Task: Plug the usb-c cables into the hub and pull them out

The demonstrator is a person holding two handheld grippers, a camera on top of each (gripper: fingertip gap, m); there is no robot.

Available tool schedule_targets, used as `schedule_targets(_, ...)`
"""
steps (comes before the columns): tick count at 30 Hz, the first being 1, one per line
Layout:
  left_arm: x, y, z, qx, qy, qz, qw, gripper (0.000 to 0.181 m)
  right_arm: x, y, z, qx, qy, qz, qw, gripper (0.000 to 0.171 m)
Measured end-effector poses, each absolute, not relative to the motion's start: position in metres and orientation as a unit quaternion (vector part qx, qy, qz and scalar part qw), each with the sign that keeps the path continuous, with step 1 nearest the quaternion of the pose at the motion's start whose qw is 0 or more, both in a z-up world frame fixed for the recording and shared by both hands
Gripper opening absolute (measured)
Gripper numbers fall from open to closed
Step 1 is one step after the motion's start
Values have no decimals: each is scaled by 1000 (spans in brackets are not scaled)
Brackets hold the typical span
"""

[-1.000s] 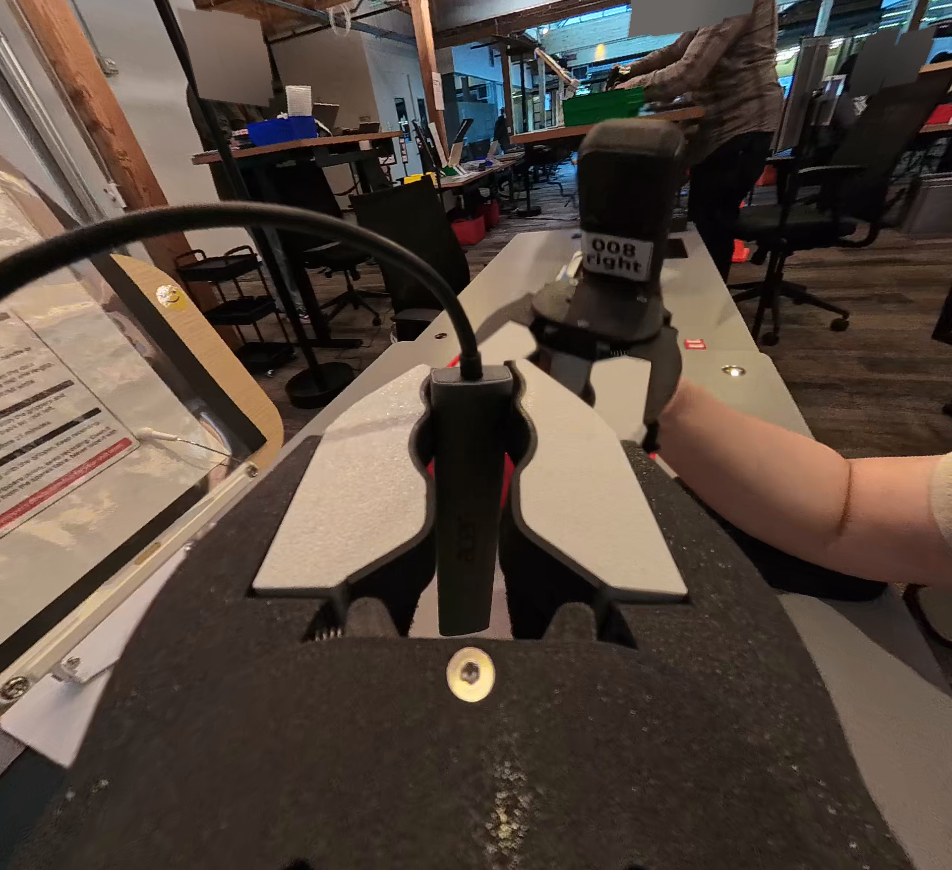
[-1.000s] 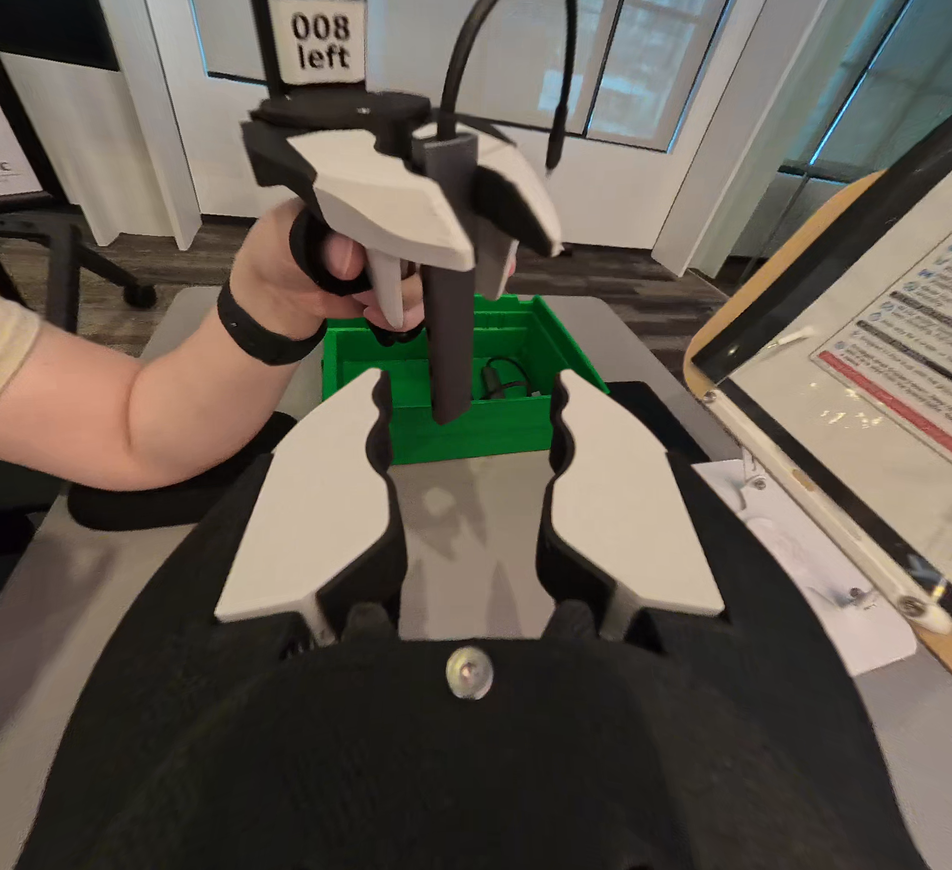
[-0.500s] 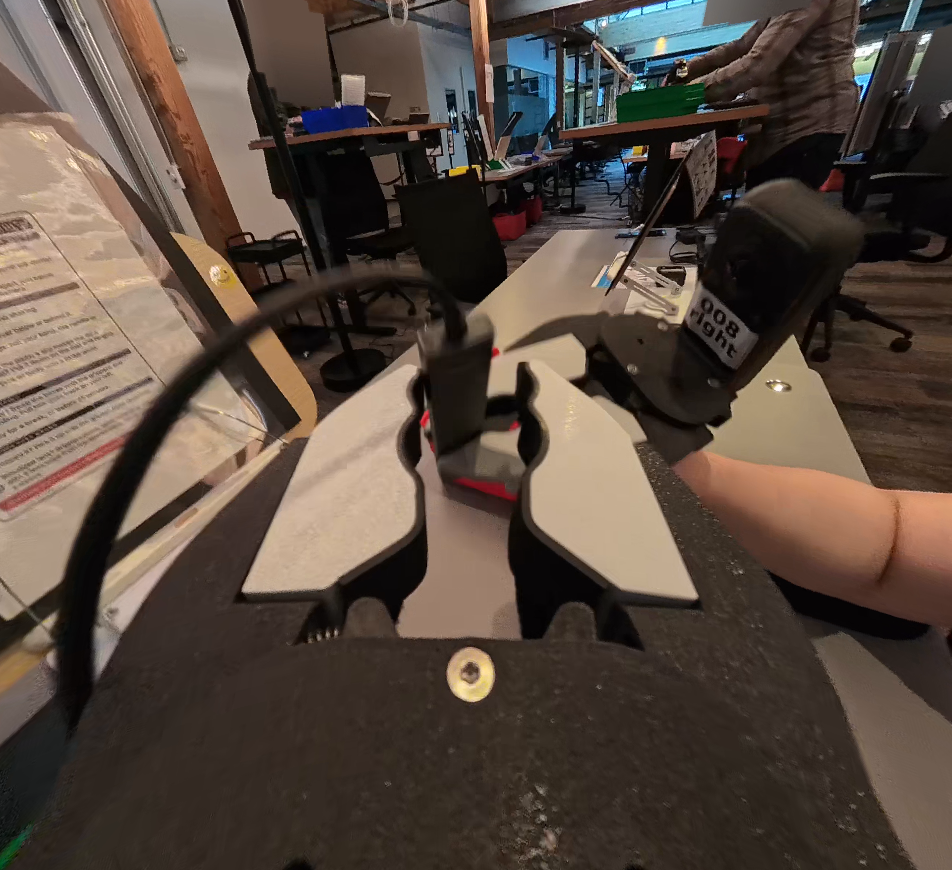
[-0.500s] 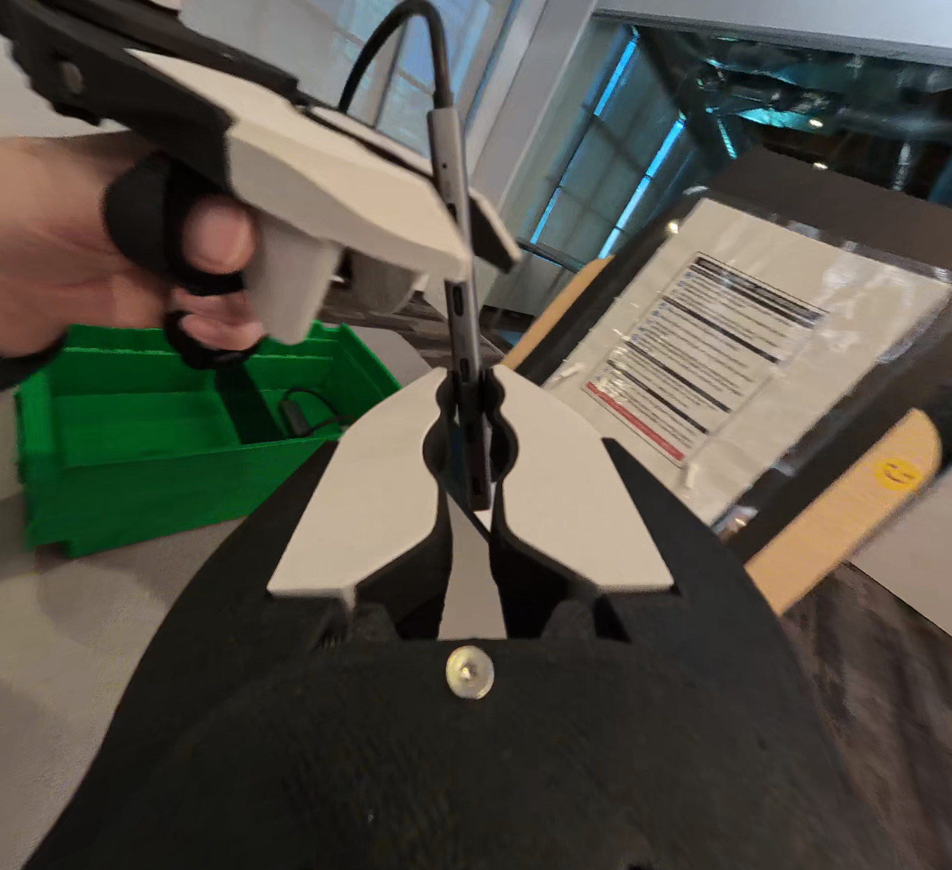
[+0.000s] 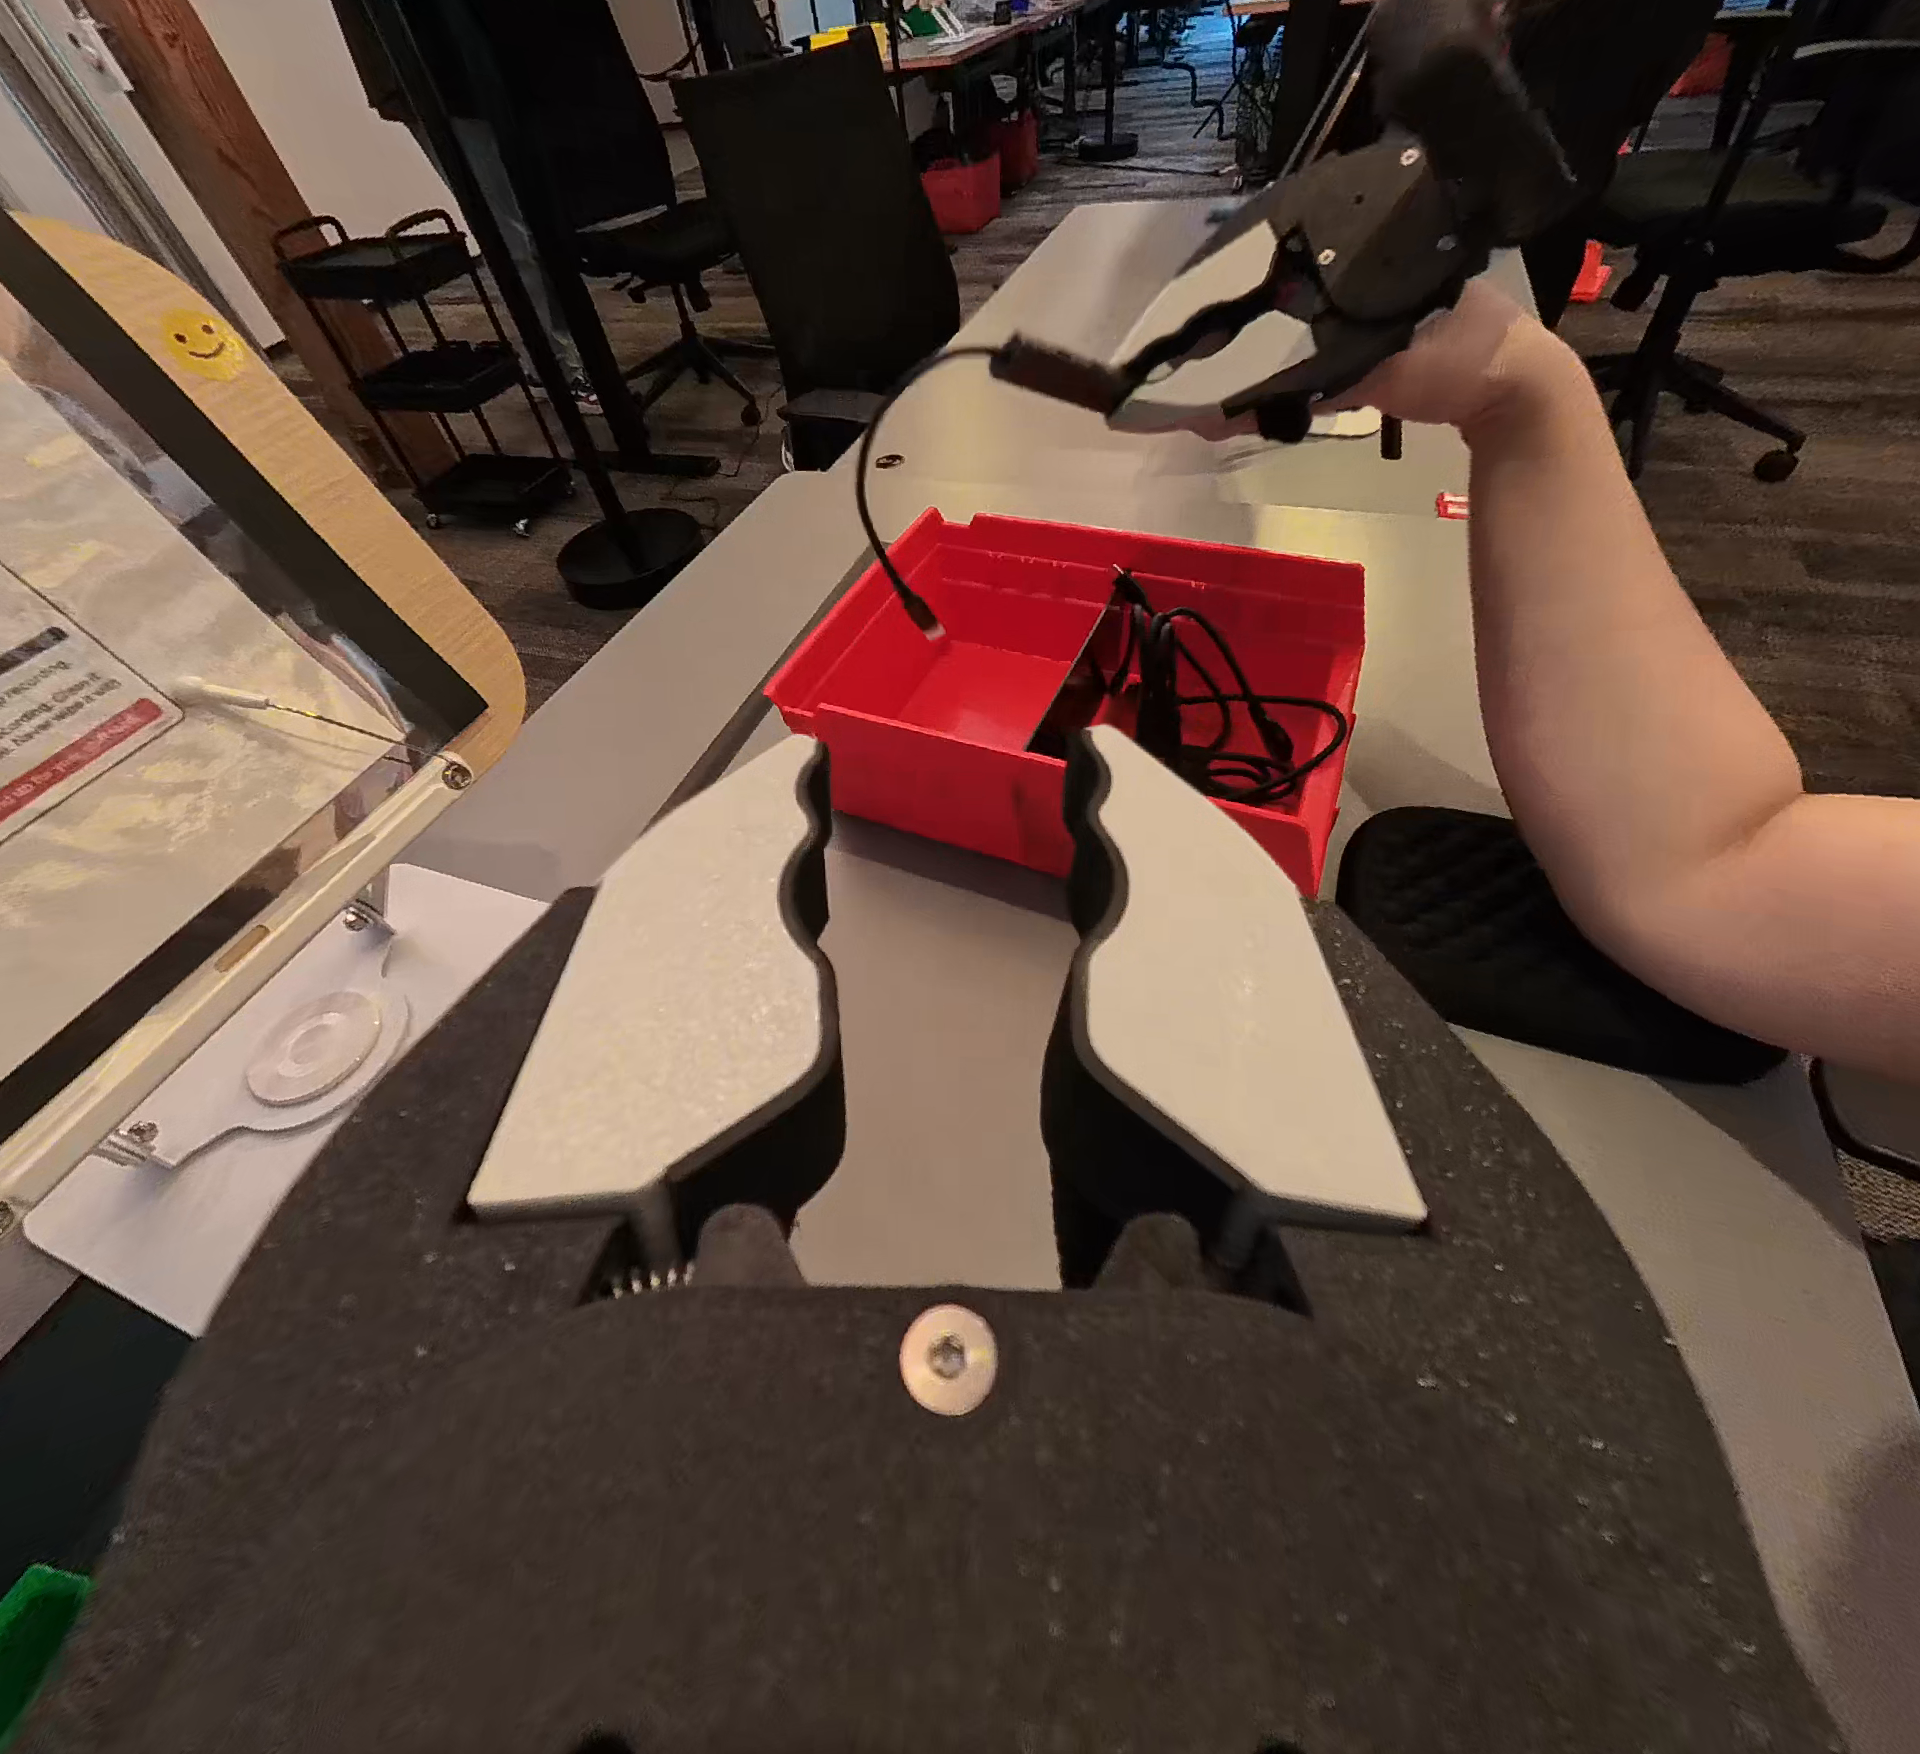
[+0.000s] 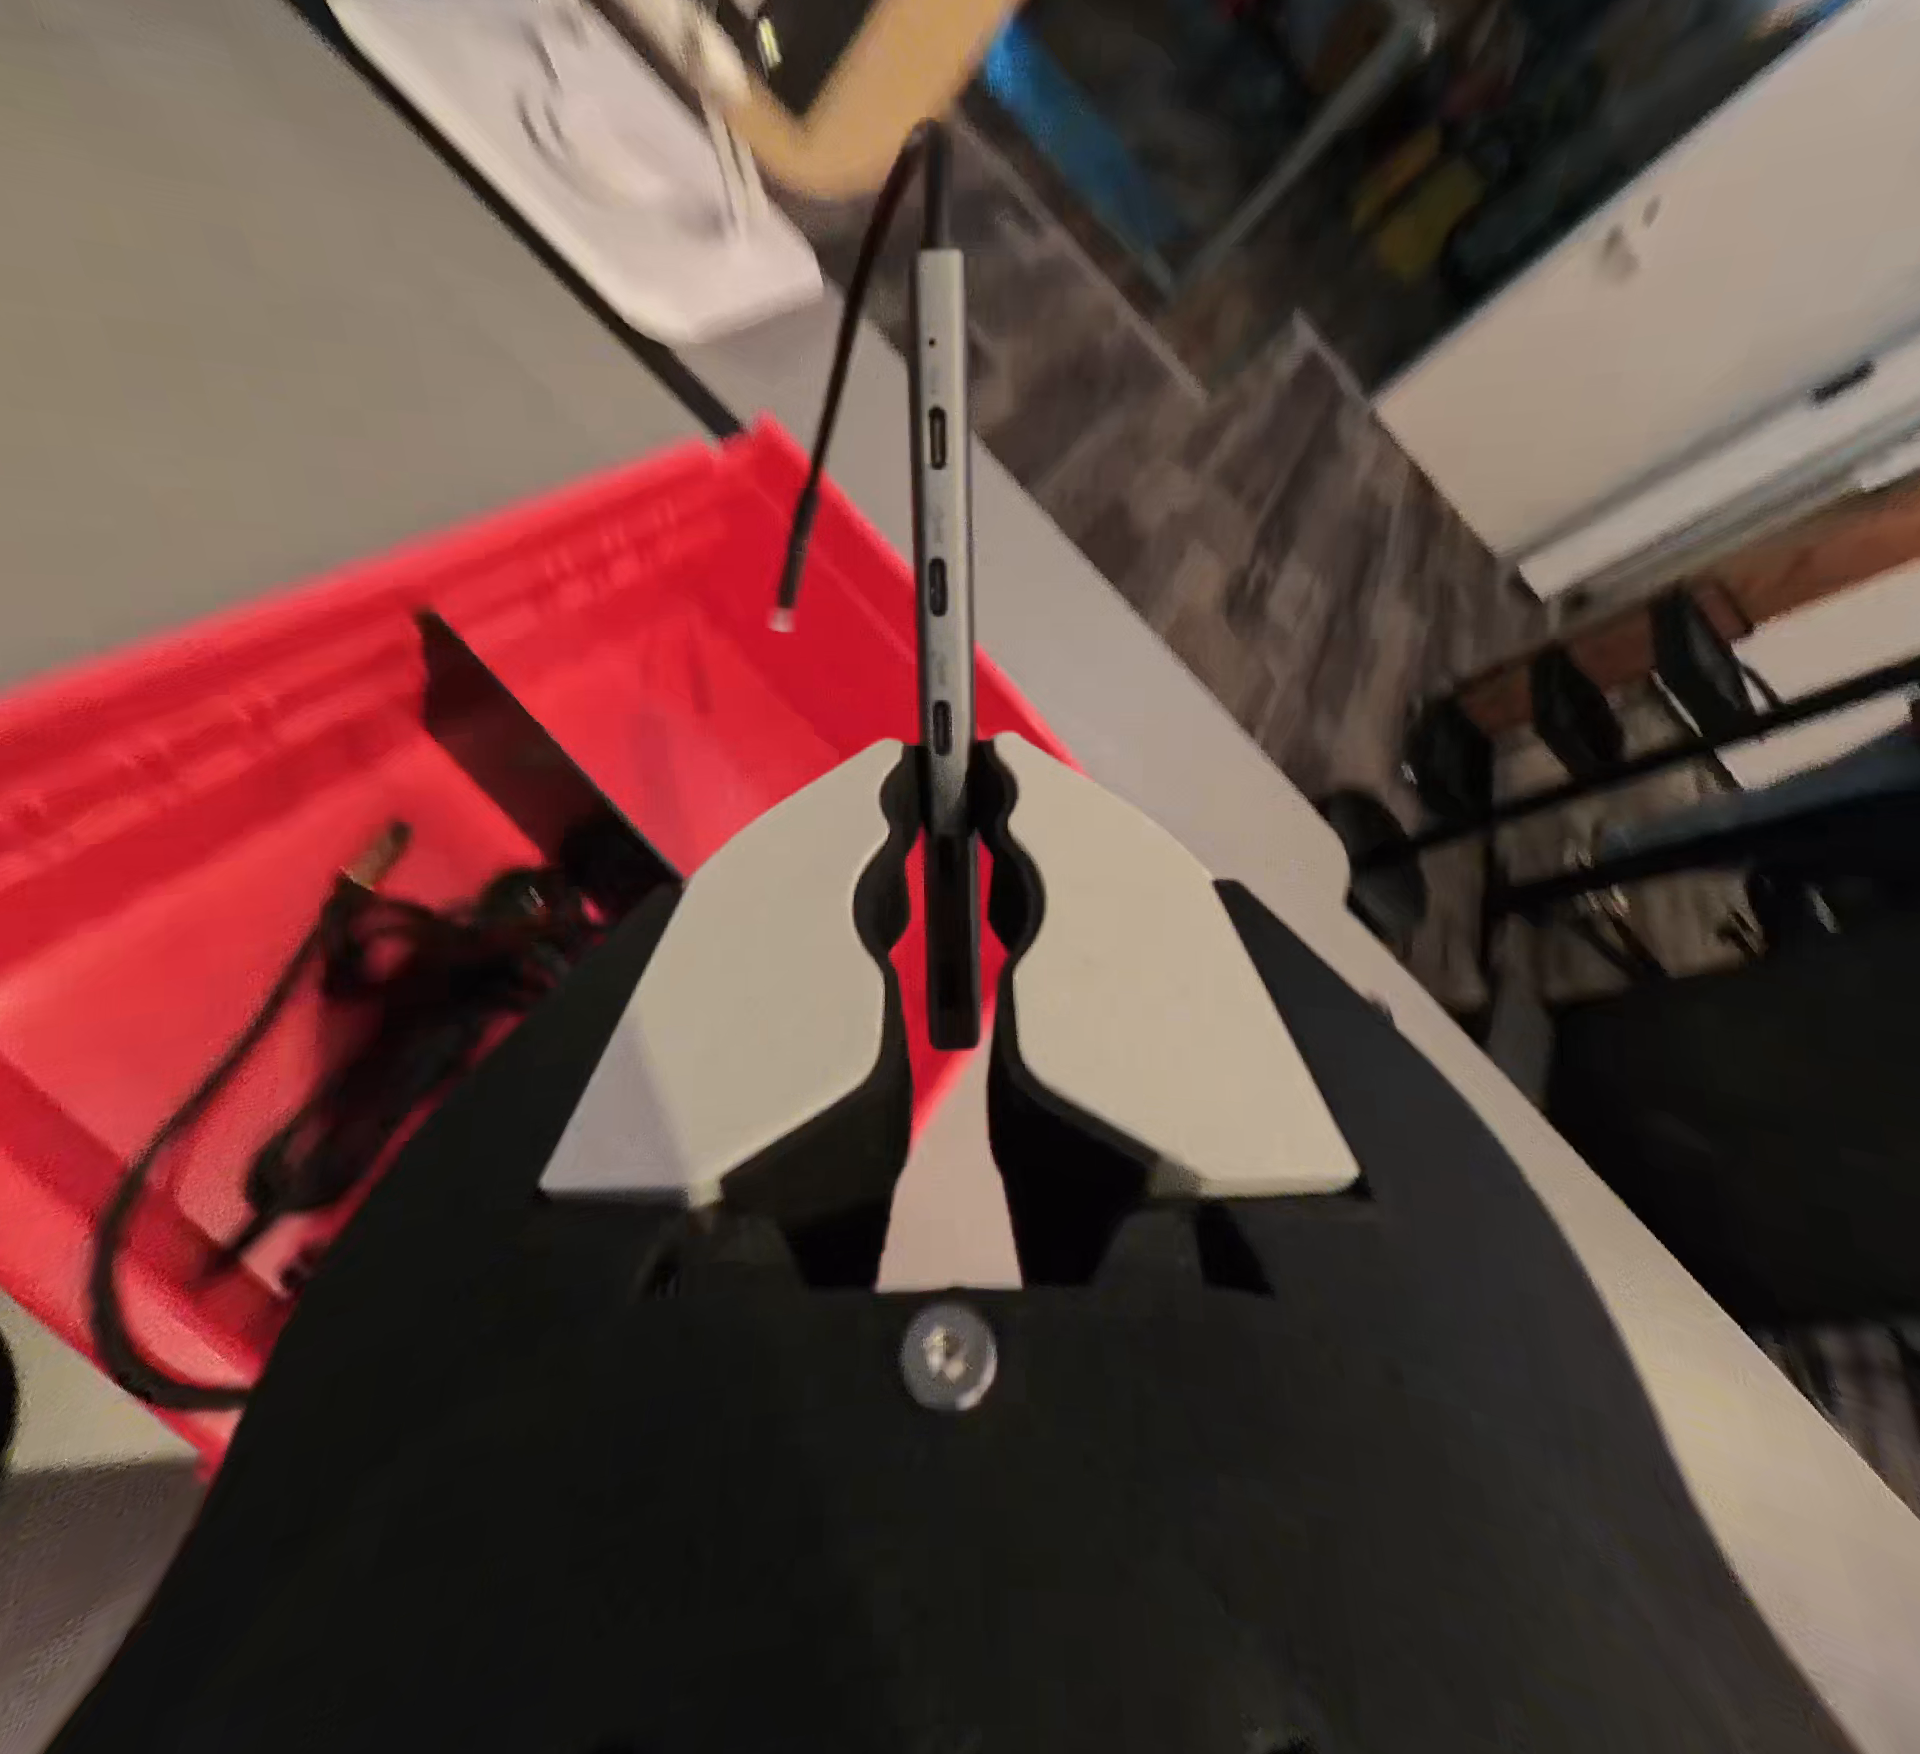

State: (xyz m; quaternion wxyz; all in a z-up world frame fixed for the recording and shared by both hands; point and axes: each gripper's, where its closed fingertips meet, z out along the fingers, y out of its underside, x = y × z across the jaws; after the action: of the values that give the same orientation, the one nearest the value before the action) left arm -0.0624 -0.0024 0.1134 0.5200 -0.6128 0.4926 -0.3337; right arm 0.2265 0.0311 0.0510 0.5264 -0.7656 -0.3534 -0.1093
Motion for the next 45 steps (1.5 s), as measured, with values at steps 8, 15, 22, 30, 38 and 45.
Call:
schedule_targets(8,-59,-1,107,-618,501,-321,514,41,217,85,-41,-794,-454,-171,367,11)
schedule_targets(15,-58,0,101,-625,506,-315,505,41,225,115,-90,-836,-426,-187,291,15)
schedule_targets(22,-66,3,106,-627,497,-316,510,41,280,86,-59,-899,-269,-210,274,51)
schedule_targets(30,-72,7,107,-631,490,-313,514,40,307,-12,-82,-984,-70,-50,154,39)
schedule_targets(38,-70,10,101,-638,496,-293,512,40,300,0,-105,-986,21,93,135,6)
schedule_targets(45,-79,16,105,-643,484,-284,522,39,308,-1,-106,-981,70,107,143,6)
